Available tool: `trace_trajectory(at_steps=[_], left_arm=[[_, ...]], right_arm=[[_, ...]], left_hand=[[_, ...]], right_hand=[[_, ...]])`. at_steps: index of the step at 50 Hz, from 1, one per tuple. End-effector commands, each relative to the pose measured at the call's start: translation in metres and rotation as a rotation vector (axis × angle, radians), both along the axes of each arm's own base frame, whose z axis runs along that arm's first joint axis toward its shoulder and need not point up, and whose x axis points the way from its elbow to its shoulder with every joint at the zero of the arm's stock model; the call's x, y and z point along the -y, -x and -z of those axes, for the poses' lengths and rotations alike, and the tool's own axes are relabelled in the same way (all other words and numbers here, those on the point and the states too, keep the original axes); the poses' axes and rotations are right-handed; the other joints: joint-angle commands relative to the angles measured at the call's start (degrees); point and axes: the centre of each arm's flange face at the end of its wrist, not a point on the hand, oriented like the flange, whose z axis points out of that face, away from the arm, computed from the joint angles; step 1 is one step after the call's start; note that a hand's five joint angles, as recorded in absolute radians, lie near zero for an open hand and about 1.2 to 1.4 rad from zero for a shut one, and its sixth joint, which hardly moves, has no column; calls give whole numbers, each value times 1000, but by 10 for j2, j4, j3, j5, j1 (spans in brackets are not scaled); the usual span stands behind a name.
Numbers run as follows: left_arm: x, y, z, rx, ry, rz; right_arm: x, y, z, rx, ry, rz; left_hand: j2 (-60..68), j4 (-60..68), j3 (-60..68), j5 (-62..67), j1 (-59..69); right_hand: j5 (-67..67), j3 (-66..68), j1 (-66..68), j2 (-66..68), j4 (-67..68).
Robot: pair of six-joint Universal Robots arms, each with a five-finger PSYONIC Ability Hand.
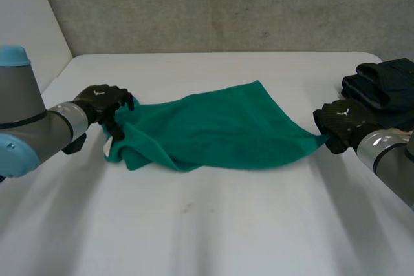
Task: Fold the laundry.
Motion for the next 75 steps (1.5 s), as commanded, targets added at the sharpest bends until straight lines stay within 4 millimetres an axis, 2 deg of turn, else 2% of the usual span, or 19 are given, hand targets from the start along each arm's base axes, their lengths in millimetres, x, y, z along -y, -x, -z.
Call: trace_trajectory(at_steps=[1, 10, 13, 19, 24, 28, 29, 36, 39, 44, 49, 52, 58, 60, 64, 67, 71, 72, 75], left_arm=[[1, 0, 4, 51, 12, -25], [-7, 6, 19, 142, -19, 33], [-9, 6, 21, 156, -37, 43], [-13, 7, 19, 157, -42, 43], [-23, 13, -2, 139, 7, 55], [-41, 9, -44, 116, 98, 49], [-49, 5, -65, 103, 149, 40], [-92, -24, -160, 27, 409, -44], [-106, -38, -189, -15, 494, -92], [-113, -56, -198, -39, 507, -157], [-107, -63, -176, -22, 426, -178], [-95, -62, -142, -10, 310, -165], [-50, -53, -82, 12, 131, -142], [-25, -34, -65, 19, 121, -100], [8, -19, -65, 33, 191, -108], [33, -16, -80, 14, 303, -154], [59, 1, -134, -77, 637, -150], [64, 4, -156, -121, 778, -150], [65, 2, -197, -189, 998, -178]], right_arm=[[-2, -1, 3, -34, 2, -14], [-3, -1, 4, -38, -4, -16], [-3, -1, 3, -39, -4, -17], [-3, -1, 2, -39, 0, -15], [-2, -1, -5, -38, 2, -12], [-1, 2, -41, -64, 31, -8], [-5, 3, -67, -75, 54, -9], [-31, 11, -188, -98, 246, 1], [-41, 16, -217, -98, 285, 16], [-54, 20, -234, -105, 276, 11], [-54, 18, -215, -137, 197, -5], [-43, 17, -189, -179, 123, -10], [-3, 3, -115, -277, -76, -17], [14, -4, -99, -303, -76, 4], [58, -19, -85, -290, 44, 76], [78, -32, -100, -218, 185, 109], [106, -41, -166, 31, 521, 167], [111, -42, -196, 127, 657, 180], [110, -41, -235, 241, 825, 191]], left_hand=[[23, 24, 23, 25, 26], [52, 53, 51, 53, 54], [119, 120, 118, 120, 121], [473, 474, 473, 475, 476], [502, 503, 502, 504, 505], [502, 503, 502, 504, 505], [502, 503, 502, 504, 505], [502, 503, 502, 504, 505], [502, 503, 502, 504, 505], [502, 503, 502, 504, 505], [502, 503, 502, 504, 505], [502, 503, 502, 504, 505], [502, 503, 502, 504, 505], [502, 503, 502, 504, 505], [502, 503, 502, 504, 505], [502, 503, 502, 504, 505], [502, 503, 502, 504, 505], [502, 503, 502, 504, 505], [502, 503, 502, 504, 505]], right_hand=[[132, 123, 234, 130, 119], [132, 123, 234, 130, 119], [132, 123, 234, 130, 119], [132, 123, 234, 130, 119], [132, 123, 234, 130, 119], [132, 123, 234, 130, 119], [132, 123, 234, 130, 119], [132, 123, 234, 130, 119], [132, 123, 234, 130, 119], [132, 123, 234, 130, 119], [132, 123, 234, 130, 119], [132, 123, 234, 130, 119], [132, 123, 234, 130, 119], [132, 123, 234, 130, 119], [132, 123, 234, 130, 119], [132, 123, 234, 130, 119], [132, 123, 234, 130, 119], [132, 123, 234, 130, 119], [132, 123, 234, 130, 119]])
